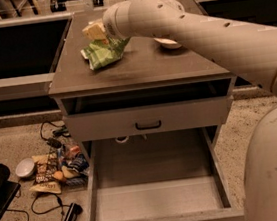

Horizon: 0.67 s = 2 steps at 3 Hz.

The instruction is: Pick green jalapeno chip bag from middle drawer and place on counter

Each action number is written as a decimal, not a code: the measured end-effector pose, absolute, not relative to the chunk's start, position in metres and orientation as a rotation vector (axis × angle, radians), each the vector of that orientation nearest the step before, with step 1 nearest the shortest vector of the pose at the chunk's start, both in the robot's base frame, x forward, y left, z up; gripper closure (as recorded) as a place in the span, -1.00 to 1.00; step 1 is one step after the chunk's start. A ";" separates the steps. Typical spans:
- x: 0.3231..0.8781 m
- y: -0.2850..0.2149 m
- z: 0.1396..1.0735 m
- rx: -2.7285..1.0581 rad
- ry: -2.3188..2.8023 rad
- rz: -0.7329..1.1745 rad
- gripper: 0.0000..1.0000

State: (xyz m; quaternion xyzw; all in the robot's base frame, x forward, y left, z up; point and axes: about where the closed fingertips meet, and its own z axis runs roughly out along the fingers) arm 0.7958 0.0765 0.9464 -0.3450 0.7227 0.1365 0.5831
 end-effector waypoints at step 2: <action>0.796 0.078 0.946 -0.807 1.687 0.320 -1.00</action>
Offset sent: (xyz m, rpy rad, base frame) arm -0.0003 0.0015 -0.0003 0.0000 0.0005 0.0020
